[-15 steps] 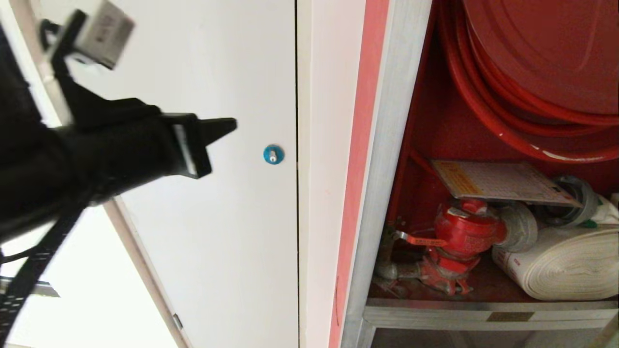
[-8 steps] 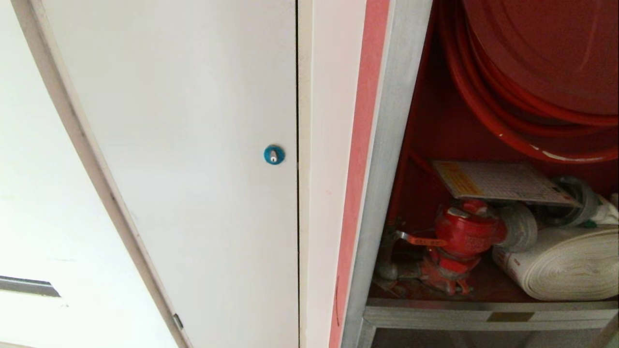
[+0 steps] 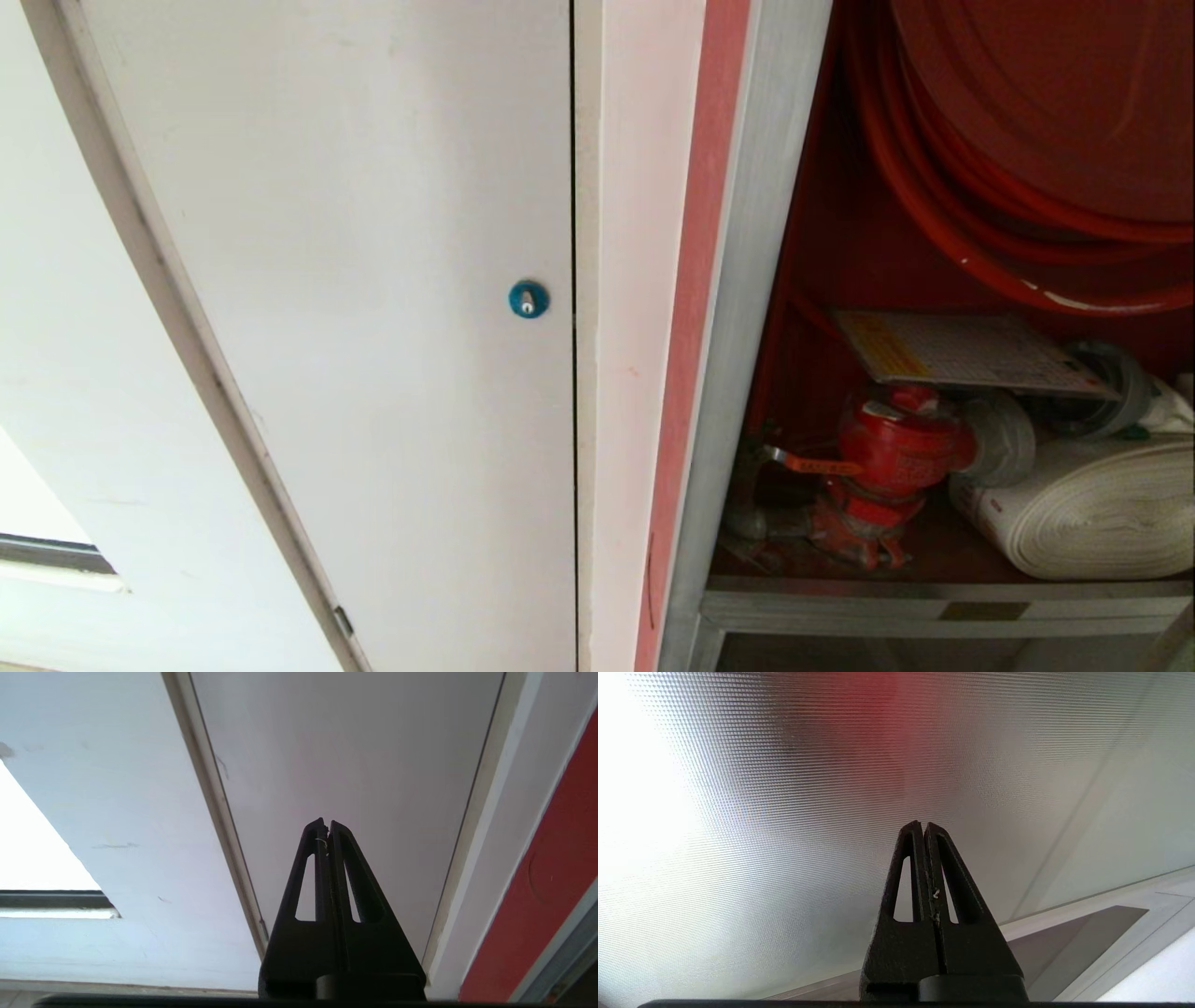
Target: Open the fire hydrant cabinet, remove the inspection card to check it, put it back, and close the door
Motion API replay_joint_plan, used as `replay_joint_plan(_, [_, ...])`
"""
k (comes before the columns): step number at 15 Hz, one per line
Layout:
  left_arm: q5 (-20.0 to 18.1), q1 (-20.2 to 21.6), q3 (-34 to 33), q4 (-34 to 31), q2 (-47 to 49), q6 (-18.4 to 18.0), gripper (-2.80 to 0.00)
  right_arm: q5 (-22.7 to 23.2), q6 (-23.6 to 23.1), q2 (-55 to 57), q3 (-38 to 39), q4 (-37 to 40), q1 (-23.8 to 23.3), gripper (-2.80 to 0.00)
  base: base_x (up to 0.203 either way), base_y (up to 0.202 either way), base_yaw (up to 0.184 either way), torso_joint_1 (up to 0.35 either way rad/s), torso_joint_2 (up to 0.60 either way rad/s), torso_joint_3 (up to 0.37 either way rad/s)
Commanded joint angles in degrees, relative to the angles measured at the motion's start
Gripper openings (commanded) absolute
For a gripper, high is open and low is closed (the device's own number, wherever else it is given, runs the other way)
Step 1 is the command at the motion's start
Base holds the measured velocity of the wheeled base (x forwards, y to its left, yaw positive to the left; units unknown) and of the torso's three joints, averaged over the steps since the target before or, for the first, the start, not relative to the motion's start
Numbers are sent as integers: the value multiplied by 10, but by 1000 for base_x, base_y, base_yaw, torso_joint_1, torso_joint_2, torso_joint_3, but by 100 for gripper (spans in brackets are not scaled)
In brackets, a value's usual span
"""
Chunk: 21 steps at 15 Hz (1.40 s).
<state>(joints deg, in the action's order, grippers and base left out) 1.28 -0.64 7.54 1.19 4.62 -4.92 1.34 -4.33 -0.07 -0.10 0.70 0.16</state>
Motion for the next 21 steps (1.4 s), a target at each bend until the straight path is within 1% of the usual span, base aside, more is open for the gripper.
replay_joint_plan(1, [-11, 3, -69, 10, -47, -3, -280, 1, -1, -1, 0, 0, 0, -280, 0, 0, 0, 0, 0, 0])
replay_joint_plan(2, [-24, 3, -77, -10, -46, -7, -280, 0, -1, -1, 0, 0, 0, -280, 0, 0, 0, 0, 0, 0])
replay_joint_plan(3, [-30, 4, -74, -18, -46, -4, -280, 0, -1, -1, 0, 0, 0, -280, 0, 0, 0, 0, 0, 0])
replay_joint_plan(14, [-30, 4, -74, -18, -46, -2, -280, 1, -2, -1, 0, 0, 0, -280, -5, 0, 0, 0, 0, 0])
replay_joint_plan(21, [-30, 3, -74, -18, -46, 0, -280, 1, -1, -1, 0, 0, 0, -280, -189, 0, 1, 1, 2, 1])
